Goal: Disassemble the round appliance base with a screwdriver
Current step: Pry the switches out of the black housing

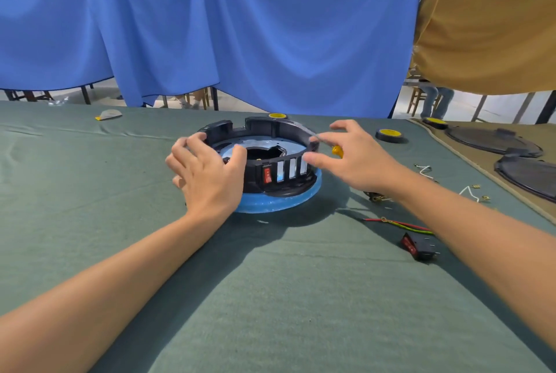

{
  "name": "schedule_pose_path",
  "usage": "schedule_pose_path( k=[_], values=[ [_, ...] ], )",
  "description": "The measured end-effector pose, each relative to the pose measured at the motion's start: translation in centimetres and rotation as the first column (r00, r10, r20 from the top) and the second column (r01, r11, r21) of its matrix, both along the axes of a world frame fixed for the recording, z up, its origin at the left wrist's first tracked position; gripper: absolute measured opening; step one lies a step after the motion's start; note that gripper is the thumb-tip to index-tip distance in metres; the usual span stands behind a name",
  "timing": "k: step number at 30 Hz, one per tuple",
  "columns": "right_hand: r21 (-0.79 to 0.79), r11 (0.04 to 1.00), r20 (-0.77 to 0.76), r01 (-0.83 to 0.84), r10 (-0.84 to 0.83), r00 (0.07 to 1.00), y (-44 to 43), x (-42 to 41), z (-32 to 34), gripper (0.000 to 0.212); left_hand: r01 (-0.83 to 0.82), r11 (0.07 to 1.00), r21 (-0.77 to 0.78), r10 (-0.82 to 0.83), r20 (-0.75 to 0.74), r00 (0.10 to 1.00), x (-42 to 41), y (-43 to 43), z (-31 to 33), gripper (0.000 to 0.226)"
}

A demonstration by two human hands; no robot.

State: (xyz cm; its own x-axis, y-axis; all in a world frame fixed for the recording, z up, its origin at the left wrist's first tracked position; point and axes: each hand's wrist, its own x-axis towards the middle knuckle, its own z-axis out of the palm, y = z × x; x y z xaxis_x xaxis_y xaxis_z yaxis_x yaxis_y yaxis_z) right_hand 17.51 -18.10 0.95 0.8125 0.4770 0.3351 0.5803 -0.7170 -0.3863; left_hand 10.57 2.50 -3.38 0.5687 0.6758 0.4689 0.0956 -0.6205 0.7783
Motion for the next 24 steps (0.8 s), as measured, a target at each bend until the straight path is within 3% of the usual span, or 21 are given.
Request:
schedule_pose_path(
  k=[3, 7, 10, 13, 17, 19, 24],
  values=[
    [-0.064, 0.998, 0.039, 0.017, -0.014, 0.999, 0.6, 0.2, -0.1, 0.056, 0.029, 0.981, -0.19, -0.022, 0.04, 0.999, 0.5, 0.9, 0.1, 0.053],
    [-0.069, 0.997, 0.144, -0.022, 0.031, 0.989, 1.5, -0.5, 0.0, 0.056, 0.155, 0.905, -0.396, -0.103, 0.151, 0.983, 1.0, 2.7, 0.5, 0.03],
    [-0.053, 0.995, 0.163, -0.09, 0.097, 0.982, 1.8, -1.4, 1.2, 0.062, 0.268, 0.825, -0.497, -0.196, 0.193, 0.961, 1.4, 3.9, 0.9, 0.029],
    [-0.14, 0.983, 0.129, -0.119, 0.137, 0.982, 2.4, -1.5, 2.8, 0.068, 0.323, 0.801, -0.504, -0.235, 0.23, 0.944, 1.6, 4.0, 1.0, 0.031],
    [-0.266, 0.953, 0.127, -0.145, 0.184, 0.975, 4.3, -1.0, 3.5, 0.029, 0.313, 0.818, -0.483, -0.228, 0.229, 0.947, 1.7, 3.1, 0.6, 0.046],
    [-0.315, 0.937, 0.111, -0.152, 0.195, 0.975, 5.3, -0.9, 3.5, 0.022, 0.311, 0.824, -0.473, -0.226, 0.23, 0.947, 1.8, 3.1, 0.4, 0.049],
    [-0.429, 0.888, 0.07, -0.167, 0.218, 0.974, 6.4, -0.6, 4.0, 0.022, 0.292, 0.853, -0.432, -0.214, 0.22, 0.952, 2.2, 3.5, 0.1, 0.025]
  ],
)
